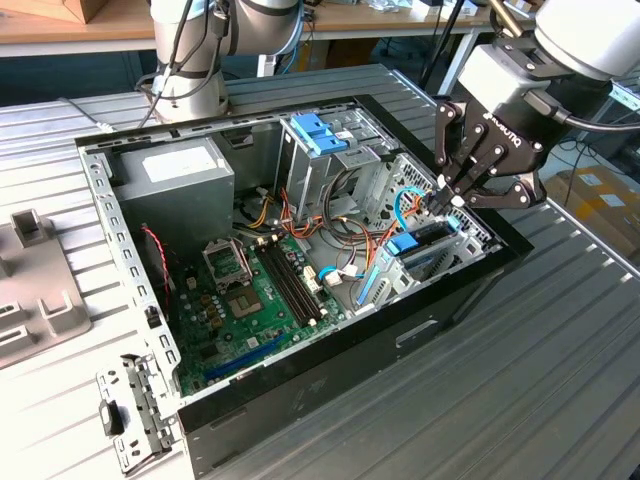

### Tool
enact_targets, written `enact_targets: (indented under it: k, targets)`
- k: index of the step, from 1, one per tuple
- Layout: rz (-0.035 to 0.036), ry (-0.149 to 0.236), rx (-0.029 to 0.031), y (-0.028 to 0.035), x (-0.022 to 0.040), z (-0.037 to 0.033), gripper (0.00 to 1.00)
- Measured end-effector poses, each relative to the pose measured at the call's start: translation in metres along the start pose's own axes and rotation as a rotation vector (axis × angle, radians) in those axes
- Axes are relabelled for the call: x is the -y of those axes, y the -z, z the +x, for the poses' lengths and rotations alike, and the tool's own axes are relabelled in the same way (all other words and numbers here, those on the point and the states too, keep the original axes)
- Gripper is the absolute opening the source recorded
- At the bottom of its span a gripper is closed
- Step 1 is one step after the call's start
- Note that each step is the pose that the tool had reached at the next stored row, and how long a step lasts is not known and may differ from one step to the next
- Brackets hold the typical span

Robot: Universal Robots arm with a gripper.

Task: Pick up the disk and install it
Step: 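Insert the disk into the insertion slot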

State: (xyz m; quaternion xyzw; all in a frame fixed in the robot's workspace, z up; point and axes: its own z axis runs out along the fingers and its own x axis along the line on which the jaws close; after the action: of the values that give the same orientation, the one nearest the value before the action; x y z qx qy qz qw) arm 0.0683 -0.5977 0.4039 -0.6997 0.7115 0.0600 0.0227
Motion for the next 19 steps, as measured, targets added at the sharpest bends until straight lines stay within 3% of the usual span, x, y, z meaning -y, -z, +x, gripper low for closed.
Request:
enact_targets:
  k: [6, 7, 9, 19]
  targets:
    - [0.0000, 0.000, 0.0000, -0.0001, 0.0000, 0.0000, 0.11]
    - [0.0000, 0.000, -0.0014, -0.0014, 0.0044, 0.0001, 0.11]
    - [0.0000, 0.000, -0.0017, -0.0048, 0.0232, 0.0002, 0.11]
    - [0.0000, 0.000, -0.0017, -0.0063, 0.0386, 0.0002, 0.11]
